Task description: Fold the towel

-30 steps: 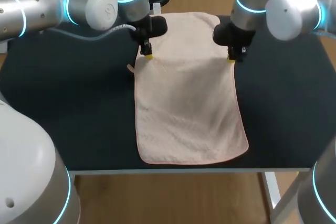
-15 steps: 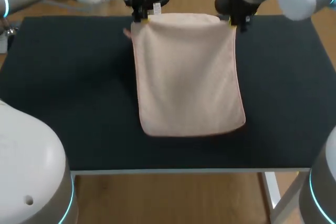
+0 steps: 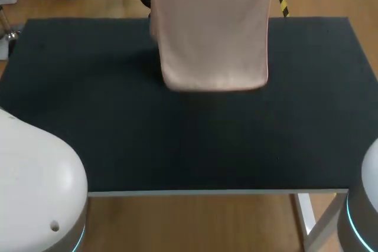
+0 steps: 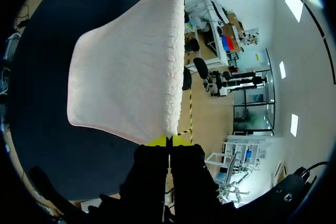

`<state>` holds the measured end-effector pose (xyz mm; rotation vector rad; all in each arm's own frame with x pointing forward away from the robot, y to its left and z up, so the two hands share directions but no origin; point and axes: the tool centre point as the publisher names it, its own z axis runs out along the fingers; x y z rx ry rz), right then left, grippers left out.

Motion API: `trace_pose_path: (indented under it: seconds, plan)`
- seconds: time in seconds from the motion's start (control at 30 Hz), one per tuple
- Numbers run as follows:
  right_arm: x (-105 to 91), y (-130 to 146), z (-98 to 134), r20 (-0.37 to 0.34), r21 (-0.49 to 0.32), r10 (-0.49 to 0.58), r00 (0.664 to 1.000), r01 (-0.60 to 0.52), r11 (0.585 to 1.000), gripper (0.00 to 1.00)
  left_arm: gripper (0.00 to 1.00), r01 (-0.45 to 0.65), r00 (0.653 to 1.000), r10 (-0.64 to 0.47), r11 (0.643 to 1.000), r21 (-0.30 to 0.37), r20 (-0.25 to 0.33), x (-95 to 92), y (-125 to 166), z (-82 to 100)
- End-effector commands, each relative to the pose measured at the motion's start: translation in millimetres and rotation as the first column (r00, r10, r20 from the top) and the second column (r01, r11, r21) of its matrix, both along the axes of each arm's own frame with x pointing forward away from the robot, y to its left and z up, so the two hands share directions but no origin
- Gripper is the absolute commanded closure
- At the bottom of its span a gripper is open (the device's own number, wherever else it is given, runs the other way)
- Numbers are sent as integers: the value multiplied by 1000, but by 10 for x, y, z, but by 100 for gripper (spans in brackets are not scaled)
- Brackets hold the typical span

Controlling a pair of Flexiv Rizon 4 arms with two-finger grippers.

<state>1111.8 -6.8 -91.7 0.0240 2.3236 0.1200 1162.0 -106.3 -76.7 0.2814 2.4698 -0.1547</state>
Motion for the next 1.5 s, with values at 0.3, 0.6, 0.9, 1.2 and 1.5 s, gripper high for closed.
trace_pose_path:
  seconds: [0.3,0.6,0.9,1.2,1.5]
  plan:
    - [31,55,822,170,-3,-32,985,33,999,100,100,35,991,-32,999,-22,128,26,-49,741]
    - [-247,262,483,77,-11,32,997,-31,999,100,100,-7,999,4,997,-72,-41,-319,107,158]
    - [-227,424,555,96,-53,88,992,-83,995,100,100,-93,984,74,990,-110,-164,-700,365,-220]
    - [-98,550,907,183,-85,123,975,-109,990,100,0,-116,975,65,965,-235,-212,-913,417,-222]
    - [-80,521,865,172,-94,123,977,-108,990,100,0,-168,939,-49,797,-580,-340,-1043,216,-661]
